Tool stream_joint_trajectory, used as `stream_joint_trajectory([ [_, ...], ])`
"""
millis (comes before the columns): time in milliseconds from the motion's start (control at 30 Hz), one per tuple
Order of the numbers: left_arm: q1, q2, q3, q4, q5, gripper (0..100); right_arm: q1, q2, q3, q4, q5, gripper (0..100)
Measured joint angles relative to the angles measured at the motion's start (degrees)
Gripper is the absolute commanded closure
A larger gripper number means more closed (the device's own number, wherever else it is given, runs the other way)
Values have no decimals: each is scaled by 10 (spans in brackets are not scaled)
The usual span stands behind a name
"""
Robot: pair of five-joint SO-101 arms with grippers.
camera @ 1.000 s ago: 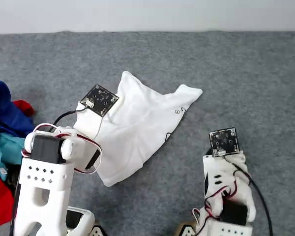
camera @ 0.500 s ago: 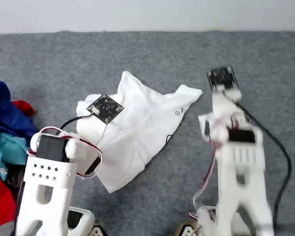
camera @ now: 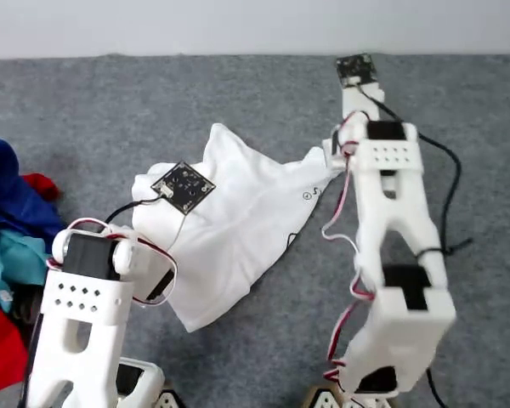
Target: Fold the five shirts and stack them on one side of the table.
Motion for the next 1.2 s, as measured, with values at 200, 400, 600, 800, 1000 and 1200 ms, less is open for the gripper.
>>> stream_joint_trajectory([
  [200, 0, 0, 0, -2, 0, 987, -24, 127, -120, 8, 0, 986],
  [400, 0, 0, 0, -2, 0, 987, -19, 241, -178, 54, 18, 988],
  [600, 0, 0, 0, -2, 0, 987, 15, 250, -218, 198, 42, 988],
  [800, 0, 0, 0, -19, 0, 987, 45, 248, -227, 322, 69, 988],
  [1000, 0, -2, 0, -47, 0, 987, 72, 231, -227, 360, 89, 982],
  [1200, 0, -2, -2, -53, 0, 987, 69, 183, -242, 360, 91, 818],
])
